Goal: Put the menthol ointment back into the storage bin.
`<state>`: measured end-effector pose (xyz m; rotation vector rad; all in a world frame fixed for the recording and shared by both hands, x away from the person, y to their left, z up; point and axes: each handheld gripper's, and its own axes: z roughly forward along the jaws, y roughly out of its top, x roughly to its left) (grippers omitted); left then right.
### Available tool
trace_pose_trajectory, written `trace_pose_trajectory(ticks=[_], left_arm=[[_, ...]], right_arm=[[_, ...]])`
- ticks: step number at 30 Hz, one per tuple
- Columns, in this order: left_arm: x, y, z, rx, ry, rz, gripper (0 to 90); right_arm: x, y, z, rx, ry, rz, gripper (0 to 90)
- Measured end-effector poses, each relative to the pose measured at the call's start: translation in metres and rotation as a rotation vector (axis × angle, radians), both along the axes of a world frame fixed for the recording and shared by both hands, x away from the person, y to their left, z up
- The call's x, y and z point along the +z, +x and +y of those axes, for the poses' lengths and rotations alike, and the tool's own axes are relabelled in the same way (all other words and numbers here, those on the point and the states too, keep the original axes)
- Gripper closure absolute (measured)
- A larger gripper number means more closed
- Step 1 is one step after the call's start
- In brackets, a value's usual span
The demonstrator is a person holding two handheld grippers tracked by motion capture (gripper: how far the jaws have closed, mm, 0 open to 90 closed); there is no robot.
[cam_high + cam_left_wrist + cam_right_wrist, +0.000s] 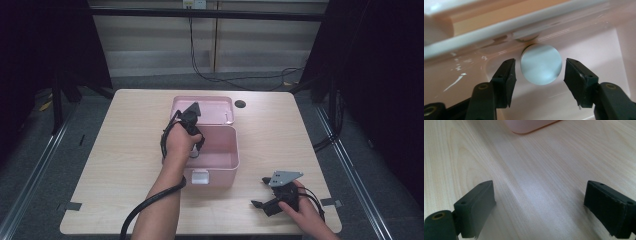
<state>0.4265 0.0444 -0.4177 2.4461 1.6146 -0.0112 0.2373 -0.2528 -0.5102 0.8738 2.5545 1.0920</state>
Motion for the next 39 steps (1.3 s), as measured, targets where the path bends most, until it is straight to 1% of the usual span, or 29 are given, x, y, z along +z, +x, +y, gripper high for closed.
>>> trace_pose_trajectory(ticks=[1,4,5,6,7,9,10,12,15,17,18,19,20,22,25,27,29,31,33,35,37,39], left_arm=[[0.0,-0.001,0.0,0.002,-0.004,-0.002,40.4],[0.002,-0.002,0.001,-0.015,-0.01,0.004,36.9],[0.003,-0.002,0.002,-0.029,-0.009,-0.001,35.6],[0.003,-0.003,0.002,-0.033,-0.006,-0.008,34.4],[0.003,-0.003,0.003,-0.05,-0.001,-0.002,33.4],[0.003,-0.004,0.003,-0.048,-0.019,-0.001,32.0],[0.003,-0.004,0.004,-0.056,-0.023,0.001,31.6],[0.004,-0.006,0.005,-0.077,-0.016,-0.007,30.3],[0.005,-0.007,0.006,-0.094,-0.018,0.005,28.0],[0.005,-0.009,0.007,-0.111,-0.015,0.005,27.0],[0.006,-0.009,0.007,-0.111,-0.012,0.006,26.4],[0.006,-0.009,0.007,-0.129,-0.013,-0.001,26.3],[0.007,-0.01,0.007,-0.128,-0.019,-0.002,26.2],[0.008,-0.012,0.007,-0.158,-0.021,-0.011,25.9],[0.011,-0.014,0.007,-0.185,-0.027,-0.024,25.3],[0.013,-0.015,0.007,-0.209,-0.024,-0.035,25.3],[0.015,-0.017,0.007,-0.23,-0.023,-0.031,25.3],[0.017,-0.019,0.006,-0.253,-0.03,-0.036,25.3],[0.02,-0.021,0.007,-0.267,-0.035,-0.045,25.3],[0.022,-0.023,0.007,-0.285,-0.041,-0.046,25.2],[0.025,-0.025,0.008,-0.293,-0.045,-0.053,25.2],[0.029,-0.027,0.009,-0.315,-0.037,-0.062,25.2]], right_arm=[[0.0,0.0,0.0,0.0,0.0,0.0,9.2],[0.0,0.0,0.0,0.0,0.0,0.0,9.2],[0.0,0.0,0.0,0.0,0.0,0.0,9.2],[0.0,0.0,0.0,0.0,0.0,0.0,9.2],[0.0,0.0,0.0,0.0,0.0,0.0,9.2],[0.0,0.0,0.0,-0.001,0.001,-0.001,9.2],[0.0,0.0,0.0,-0.001,0.001,-0.001,9.2],[0.0,0.0,0.0,-0.002,0.002,0.0,9.2],[0.0,0.0,0.0,-0.002,0.002,0.0,9.2],[0.0,0.0,0.0,-0.001,0.002,0.0,9.2],[0.0,0.0,0.0,-0.001,0.002,0.0,9.2],[0.0,0.0,0.0,-0.001,0.002,0.0,9.2],[0.0,0.0,0.0,-0.001,0.002,0.0,9.2],[0.0,0.0,0.0,-0.002,0.002,0.0,9.2],[0.0,0.0,0.0,-0.001,0.002,0.0,9.2],[0.0,0.0,0.0,-0.001,0.002,0.0,9.2],[0.0,0.0,0.0,-0.001,0.002,0.0,9.2],[0.0,0.0,0.0,-0.001,0.002,0.0,9.2],[0.0,0.0,0.0,-0.001,0.002,0.001,9.2],[0.0,0.0,0.0,-0.001,0.003,0.003,9.2],[0.0,0.0,0.0,-0.001,0.002,0.002,9.2],[0.0,0.0,0.0,-0.002,0.002,0.002,9.2]])
